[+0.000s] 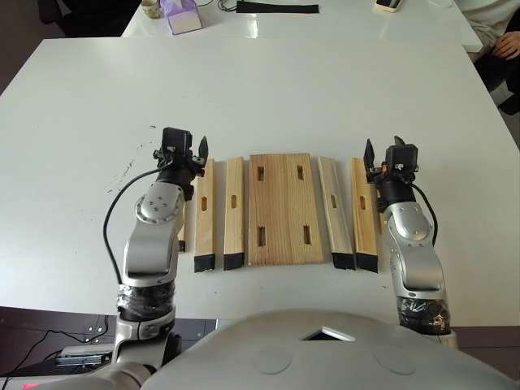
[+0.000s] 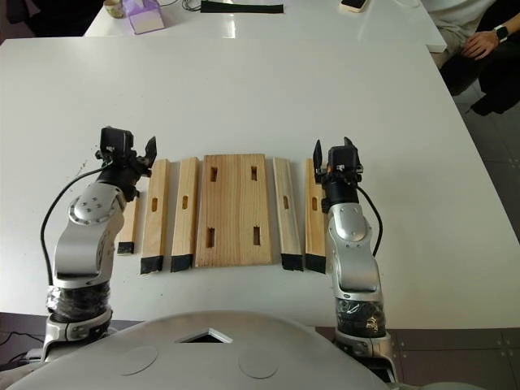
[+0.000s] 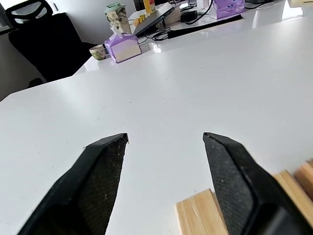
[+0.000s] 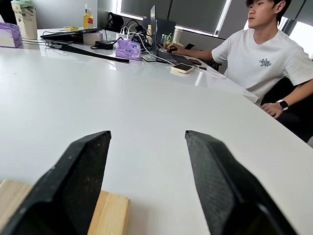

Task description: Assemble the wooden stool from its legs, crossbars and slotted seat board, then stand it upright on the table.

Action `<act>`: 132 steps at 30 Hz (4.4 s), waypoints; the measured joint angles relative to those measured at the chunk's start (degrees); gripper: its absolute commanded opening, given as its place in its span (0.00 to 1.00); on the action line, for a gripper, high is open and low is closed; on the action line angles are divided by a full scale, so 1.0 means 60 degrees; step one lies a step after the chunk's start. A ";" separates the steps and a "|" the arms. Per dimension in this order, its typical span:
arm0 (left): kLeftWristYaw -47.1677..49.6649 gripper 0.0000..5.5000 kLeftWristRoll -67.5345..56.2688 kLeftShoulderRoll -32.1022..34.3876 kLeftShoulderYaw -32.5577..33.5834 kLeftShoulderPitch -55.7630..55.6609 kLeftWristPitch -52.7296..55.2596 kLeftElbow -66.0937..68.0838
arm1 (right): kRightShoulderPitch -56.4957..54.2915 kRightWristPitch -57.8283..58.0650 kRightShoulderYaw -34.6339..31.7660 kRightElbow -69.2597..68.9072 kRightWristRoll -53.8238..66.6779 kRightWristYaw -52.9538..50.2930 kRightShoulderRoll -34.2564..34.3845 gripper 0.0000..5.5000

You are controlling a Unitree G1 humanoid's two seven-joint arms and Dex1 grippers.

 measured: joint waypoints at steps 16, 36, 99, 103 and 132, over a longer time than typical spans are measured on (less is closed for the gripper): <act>-0.3929 0.52 -0.3770 0.4568 0.2550 0.0285 0.7689 -0.2546 | 0.2830 0.1099 0.0331 -0.3400 -0.0825 -0.1675 0.1456 0.51; -0.2199 0.52 -0.3447 0.2164 0.2676 0.2813 0.6763 -0.2659 | 0.1595 0.1816 -0.0488 -0.3361 -0.0655 -0.0615 0.0793 0.51; -0.7148 0.24 -1.1492 0.2589 0.0789 -0.2593 0.1894 -0.0770 | -0.4090 0.7577 -0.2127 -0.2450 1.4854 0.7233 -0.5787 0.51; -0.7385 0.24 -1.1025 0.2814 0.0614 -0.2573 0.1614 -0.0760 | -0.4272 0.7413 -0.1996 -0.2608 1.4878 0.7115 -0.5870 0.51; -0.6980 0.24 -1.0178 0.2755 -0.0067 -0.2346 0.0905 -0.0898 | -0.4419 0.6422 -0.1248 -0.2478 1.3643 0.7802 -0.6638 0.24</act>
